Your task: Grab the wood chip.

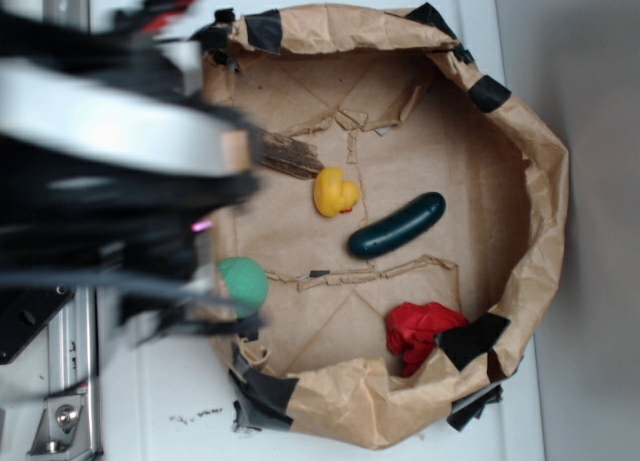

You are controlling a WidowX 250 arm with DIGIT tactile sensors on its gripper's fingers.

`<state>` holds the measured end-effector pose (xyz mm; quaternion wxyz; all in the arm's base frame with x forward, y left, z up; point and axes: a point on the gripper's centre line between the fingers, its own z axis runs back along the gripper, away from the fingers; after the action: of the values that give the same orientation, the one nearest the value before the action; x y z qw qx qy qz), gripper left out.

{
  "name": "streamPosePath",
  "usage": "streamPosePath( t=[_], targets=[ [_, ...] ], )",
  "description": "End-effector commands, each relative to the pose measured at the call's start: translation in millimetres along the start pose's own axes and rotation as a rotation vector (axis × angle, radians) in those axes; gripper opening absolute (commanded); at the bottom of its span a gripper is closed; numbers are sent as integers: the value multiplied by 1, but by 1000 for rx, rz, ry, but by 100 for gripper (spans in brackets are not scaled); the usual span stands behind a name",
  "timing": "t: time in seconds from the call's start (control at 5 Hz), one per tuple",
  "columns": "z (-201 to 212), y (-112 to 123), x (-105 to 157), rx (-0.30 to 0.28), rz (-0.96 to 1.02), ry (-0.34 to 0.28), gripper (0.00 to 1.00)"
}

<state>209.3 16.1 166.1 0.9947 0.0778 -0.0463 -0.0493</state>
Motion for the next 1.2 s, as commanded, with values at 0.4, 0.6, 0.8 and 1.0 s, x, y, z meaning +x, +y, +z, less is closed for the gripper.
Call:
streamPosePath(
  t=[0.4,0.6,0.8,1.0],
  targets=[
    [-119,17,12,46,-368,35,100],
    [-150,25,18,-1,-379,77,100],
    [-154,30,23,-52,-392,57,100],
    [-156,25,14,-59,-402,50,100]
  ],
)
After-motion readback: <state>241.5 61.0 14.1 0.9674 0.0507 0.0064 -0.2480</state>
